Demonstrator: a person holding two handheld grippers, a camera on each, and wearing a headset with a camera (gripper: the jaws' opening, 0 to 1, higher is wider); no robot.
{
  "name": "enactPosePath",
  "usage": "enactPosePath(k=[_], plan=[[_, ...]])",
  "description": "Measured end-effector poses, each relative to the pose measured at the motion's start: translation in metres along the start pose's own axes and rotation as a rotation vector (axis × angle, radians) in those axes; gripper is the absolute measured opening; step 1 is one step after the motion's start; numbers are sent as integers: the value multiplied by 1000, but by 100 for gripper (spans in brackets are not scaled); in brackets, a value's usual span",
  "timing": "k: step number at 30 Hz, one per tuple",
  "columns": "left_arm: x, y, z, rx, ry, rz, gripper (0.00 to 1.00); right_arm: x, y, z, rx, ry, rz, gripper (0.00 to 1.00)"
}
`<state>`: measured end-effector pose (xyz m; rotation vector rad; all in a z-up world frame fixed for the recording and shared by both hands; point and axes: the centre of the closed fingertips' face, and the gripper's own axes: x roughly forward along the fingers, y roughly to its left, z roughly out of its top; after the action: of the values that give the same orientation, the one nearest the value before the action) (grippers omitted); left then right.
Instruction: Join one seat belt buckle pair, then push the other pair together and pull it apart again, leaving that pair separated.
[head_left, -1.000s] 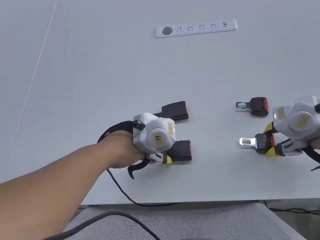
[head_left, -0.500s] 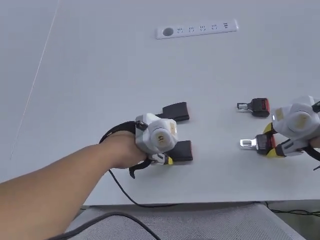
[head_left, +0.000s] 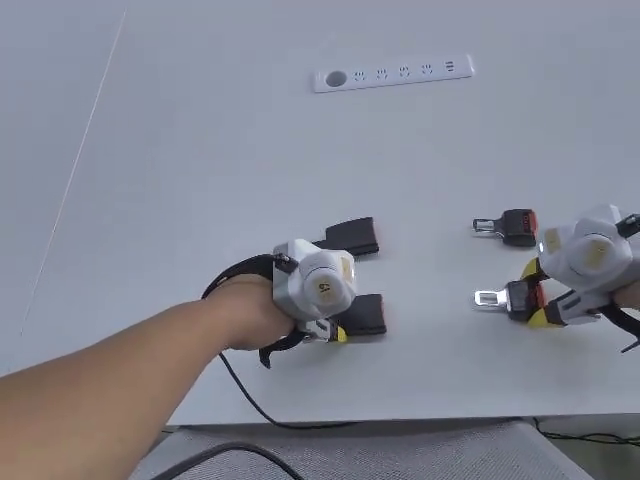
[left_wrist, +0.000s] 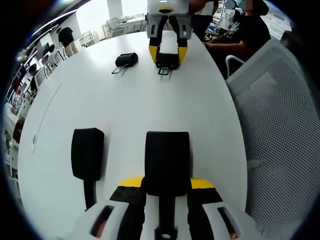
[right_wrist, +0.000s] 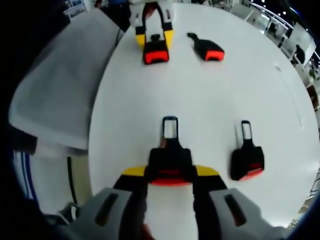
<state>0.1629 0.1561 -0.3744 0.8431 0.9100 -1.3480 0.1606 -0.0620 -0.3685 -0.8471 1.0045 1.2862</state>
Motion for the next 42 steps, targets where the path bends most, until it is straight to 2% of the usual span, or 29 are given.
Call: enactPosePath(k=[14, 21, 26, 42], plan=[[1, 0, -1, 8, 7, -5, 33, 8, 8, 20, 9, -46, 1, 35], [1, -1, -2, 14, 12, -6, 33, 18, 12, 33, -5, -72, 8, 35], [1, -2, -3, 18, 14, -9, 33, 26, 18, 49, -18, -95, 16, 35], [2, 0, -2, 13, 2, -7, 33, 40, 19, 84, -9, -151, 9, 36]])
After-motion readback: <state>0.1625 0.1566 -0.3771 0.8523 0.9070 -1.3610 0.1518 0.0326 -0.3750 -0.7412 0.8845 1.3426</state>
